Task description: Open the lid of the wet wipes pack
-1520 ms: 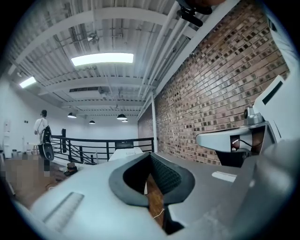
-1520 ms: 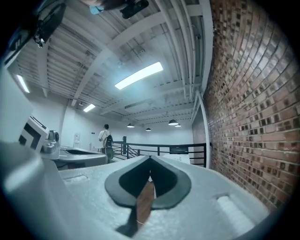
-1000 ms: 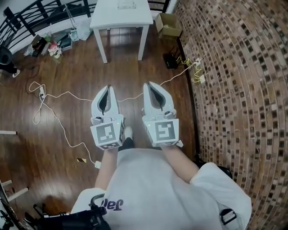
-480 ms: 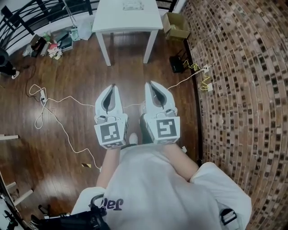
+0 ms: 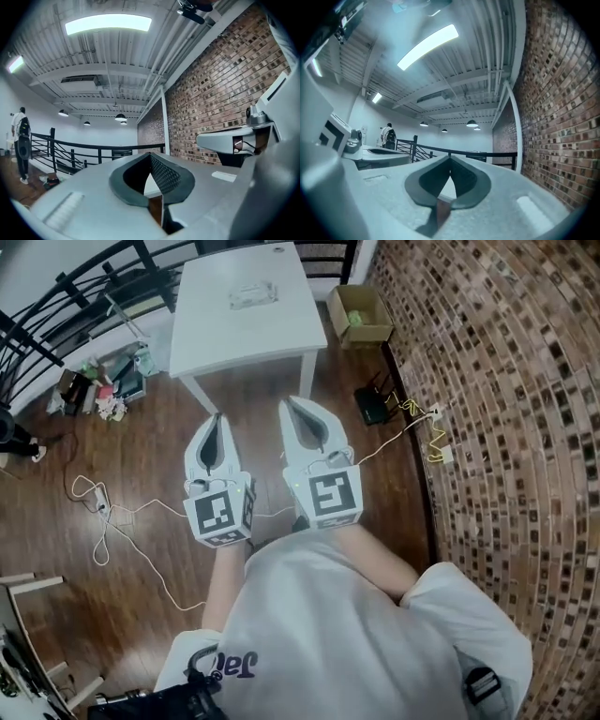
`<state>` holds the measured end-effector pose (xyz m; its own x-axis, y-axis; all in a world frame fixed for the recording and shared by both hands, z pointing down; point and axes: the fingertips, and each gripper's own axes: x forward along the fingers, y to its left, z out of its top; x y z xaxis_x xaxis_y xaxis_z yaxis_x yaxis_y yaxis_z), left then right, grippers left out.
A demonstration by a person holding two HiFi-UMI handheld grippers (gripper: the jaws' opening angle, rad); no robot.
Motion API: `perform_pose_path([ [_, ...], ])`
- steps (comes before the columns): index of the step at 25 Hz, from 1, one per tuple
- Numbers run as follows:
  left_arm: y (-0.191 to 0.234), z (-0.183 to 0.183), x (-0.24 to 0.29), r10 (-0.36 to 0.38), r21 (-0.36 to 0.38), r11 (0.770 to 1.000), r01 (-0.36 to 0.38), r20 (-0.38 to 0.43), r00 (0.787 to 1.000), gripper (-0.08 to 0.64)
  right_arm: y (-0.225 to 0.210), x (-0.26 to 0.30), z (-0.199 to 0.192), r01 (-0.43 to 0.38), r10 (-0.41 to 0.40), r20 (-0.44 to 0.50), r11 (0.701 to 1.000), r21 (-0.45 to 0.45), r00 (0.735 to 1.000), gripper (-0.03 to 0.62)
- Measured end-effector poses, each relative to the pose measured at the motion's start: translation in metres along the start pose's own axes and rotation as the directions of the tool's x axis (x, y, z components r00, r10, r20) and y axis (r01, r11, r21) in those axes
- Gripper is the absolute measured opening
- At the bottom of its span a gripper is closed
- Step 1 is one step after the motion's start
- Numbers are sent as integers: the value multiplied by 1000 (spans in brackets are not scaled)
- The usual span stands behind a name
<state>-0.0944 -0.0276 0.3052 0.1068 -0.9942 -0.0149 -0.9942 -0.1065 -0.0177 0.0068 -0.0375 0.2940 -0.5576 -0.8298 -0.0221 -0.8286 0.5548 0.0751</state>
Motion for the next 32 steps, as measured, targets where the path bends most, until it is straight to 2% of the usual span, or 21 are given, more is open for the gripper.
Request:
perform_pose_path([
  [5,9,-6,84,3,16,1000,-3,-26,1000,15,-62,70,-20,13,-10,-22,993,117,1000,-11],
  [10,44,-40,172,-9,-15,1000,7,-90,996,15,-76,156,-46,-29,34,-58,995,96,998,-11],
  [14,82,-60,268,-45,-41,998,41,-84,995,15,-96,252,-77,-29,38,-121,996,80,992,-11],
  [18,128,-73,365,-97,-7,995,97,-76,992,15,-126,355,-81,-4,13,-152,998,58,988,-11],
  [21,156,-86,408,-161,-24,987,159,-99,982,15,-132,409,-82,27,-21,-165,999,36,986,-11],
  [25,182,-116,466,-198,-22,980,197,-148,969,15,-140,465,-107,26,-20,-233,999,22,972,-11],
  [28,183,-151,493,-230,-60,973,222,-217,949,15,-152,483,-133,28,-19,-292,999,26,956,-11],
  [32,195,-208,535,-241,-100,970,220,-331,912,15,-170,520,-178,10,-1,-364,1000,22,931,-11],
])
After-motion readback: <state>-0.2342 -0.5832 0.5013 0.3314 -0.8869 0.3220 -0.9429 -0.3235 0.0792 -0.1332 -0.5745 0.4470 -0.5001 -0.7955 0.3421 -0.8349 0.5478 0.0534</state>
